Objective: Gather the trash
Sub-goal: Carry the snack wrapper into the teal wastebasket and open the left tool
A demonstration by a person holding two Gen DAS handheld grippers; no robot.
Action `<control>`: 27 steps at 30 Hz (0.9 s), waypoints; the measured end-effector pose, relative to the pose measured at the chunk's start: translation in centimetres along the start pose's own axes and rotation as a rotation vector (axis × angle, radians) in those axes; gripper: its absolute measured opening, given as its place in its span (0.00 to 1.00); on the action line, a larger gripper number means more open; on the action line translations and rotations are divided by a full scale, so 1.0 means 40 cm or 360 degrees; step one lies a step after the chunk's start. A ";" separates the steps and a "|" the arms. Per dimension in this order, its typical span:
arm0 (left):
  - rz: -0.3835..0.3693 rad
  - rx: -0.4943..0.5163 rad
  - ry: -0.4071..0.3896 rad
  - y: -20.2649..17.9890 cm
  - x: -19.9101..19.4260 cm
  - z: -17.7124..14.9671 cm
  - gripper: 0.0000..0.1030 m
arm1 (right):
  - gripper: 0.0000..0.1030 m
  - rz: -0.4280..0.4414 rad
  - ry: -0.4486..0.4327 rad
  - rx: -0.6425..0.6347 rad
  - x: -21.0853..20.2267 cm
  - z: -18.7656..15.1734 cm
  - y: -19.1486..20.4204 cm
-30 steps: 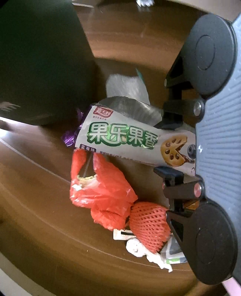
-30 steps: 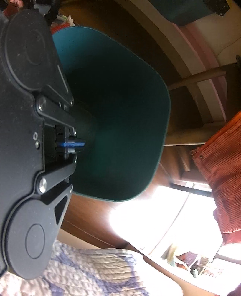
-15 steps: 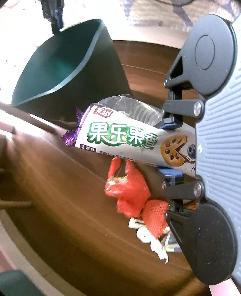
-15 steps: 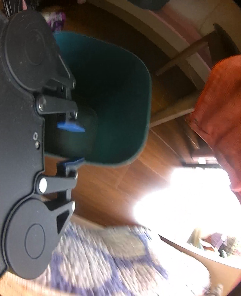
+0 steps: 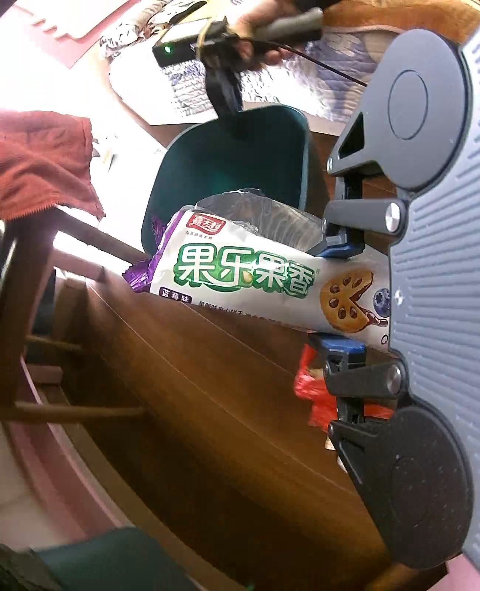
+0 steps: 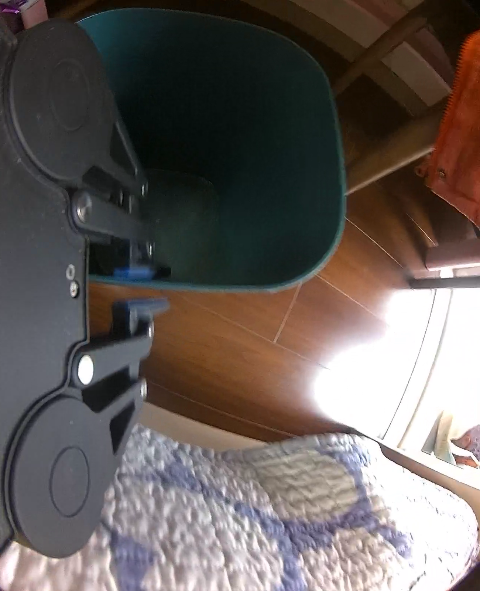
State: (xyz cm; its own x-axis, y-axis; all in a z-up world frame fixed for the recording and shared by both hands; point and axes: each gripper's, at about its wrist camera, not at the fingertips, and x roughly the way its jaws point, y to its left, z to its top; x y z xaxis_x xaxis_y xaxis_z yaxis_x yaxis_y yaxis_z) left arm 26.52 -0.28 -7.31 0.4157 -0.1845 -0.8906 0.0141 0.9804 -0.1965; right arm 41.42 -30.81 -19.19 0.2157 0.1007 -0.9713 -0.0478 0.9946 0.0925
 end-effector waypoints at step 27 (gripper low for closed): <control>-0.0105 0.0199 0.0237 -0.323 0.287 0.151 0.38 | 0.03 -0.0395 -0.0215 -0.0706 -0.144 -0.051 0.107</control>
State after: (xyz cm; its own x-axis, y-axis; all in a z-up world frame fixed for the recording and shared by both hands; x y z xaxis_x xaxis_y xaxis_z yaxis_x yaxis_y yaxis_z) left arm 36.61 -14.67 -12.51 0.2714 -0.2477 -0.9301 0.1534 0.9651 -0.2123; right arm 37.99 -27.17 -13.63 0.3953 -0.1050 -0.9125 -0.3814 0.8850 -0.2671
